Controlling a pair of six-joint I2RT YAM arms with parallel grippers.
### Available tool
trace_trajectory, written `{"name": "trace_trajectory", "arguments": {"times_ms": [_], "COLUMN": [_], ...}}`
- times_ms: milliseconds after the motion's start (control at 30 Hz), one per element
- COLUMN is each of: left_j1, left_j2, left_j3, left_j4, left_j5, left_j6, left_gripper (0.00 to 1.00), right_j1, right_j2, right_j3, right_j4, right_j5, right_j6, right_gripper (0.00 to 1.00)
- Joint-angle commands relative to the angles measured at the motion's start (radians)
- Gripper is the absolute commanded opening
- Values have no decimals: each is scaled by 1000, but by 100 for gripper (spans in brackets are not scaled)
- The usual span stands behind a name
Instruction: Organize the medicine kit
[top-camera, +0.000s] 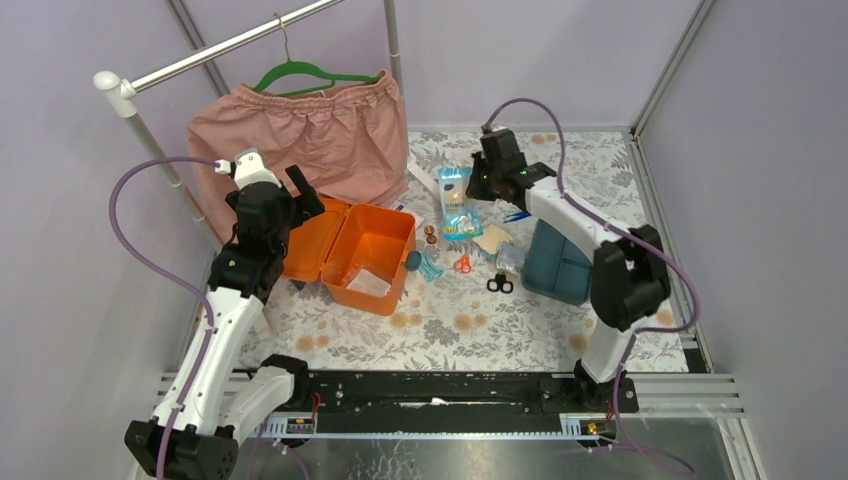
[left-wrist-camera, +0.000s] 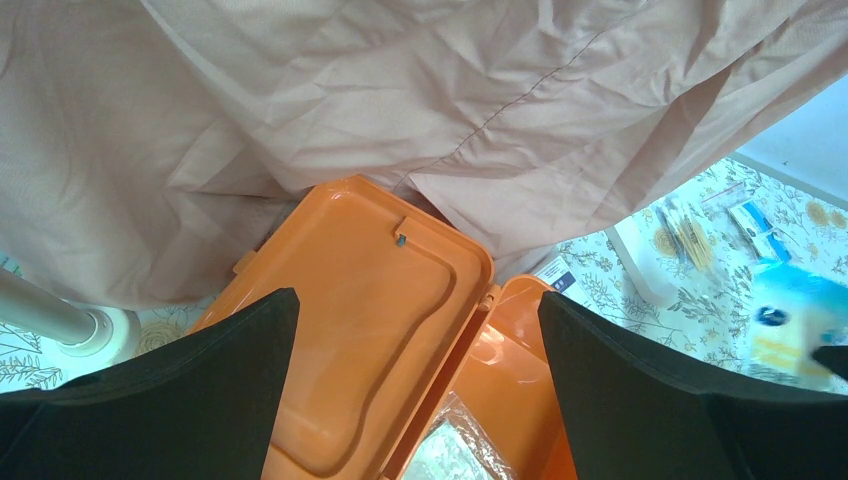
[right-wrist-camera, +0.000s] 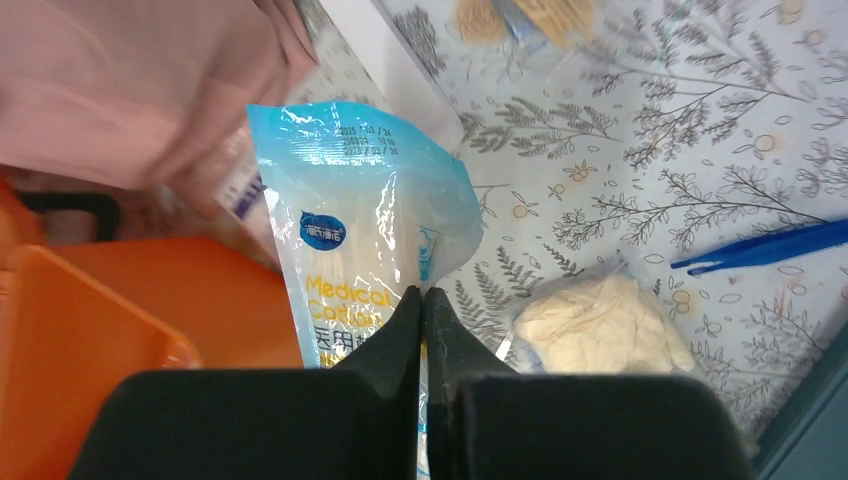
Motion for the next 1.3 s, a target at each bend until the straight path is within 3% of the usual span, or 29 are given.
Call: {"name": "trace_trajectory", "arguments": {"times_ms": [0, 133, 267, 467, 700, 800, 900, 1100, 1267], "left_j1": [10, 9, 10, 10, 10, 10, 10, 11, 10], "left_j2": [-6, -9, -11, -13, -17, -21, -22, -22, -21], "left_j3": [-12, -10, -10, -11, -12, -13, -13, -13, -13], "left_j4": [33, 31, 32, 32, 31, 31, 31, 31, 31], "left_j5": [2, 1, 0, 0, 5, 5, 3, 1, -2], "left_j6": [1, 0, 0, 0, -2, 0, 0, 0, 0], "left_gripper": [99, 99, 99, 99, 99, 99, 99, 99, 99], "right_j1": [-2, 18, 143, 322, 396, 401, 409, 411, 398], "right_j2": [-154, -234, -260, -202, -66, -13, 15, -49, -144], "right_j3": [-51, -140, -175, -162, -65, -27, 7, -15, -57], "right_j4": [47, 124, 176, 276, 286, 298, 288, 229, 150], "right_j5": [67, -12, 16, 74, 86, 45, 25, 115, 200], "right_j6": [182, 360, 471, 557, 562, 570, 561, 485, 378], "right_gripper": [0, 0, 0, 0, 0, 6, 19, 41, 43]}}
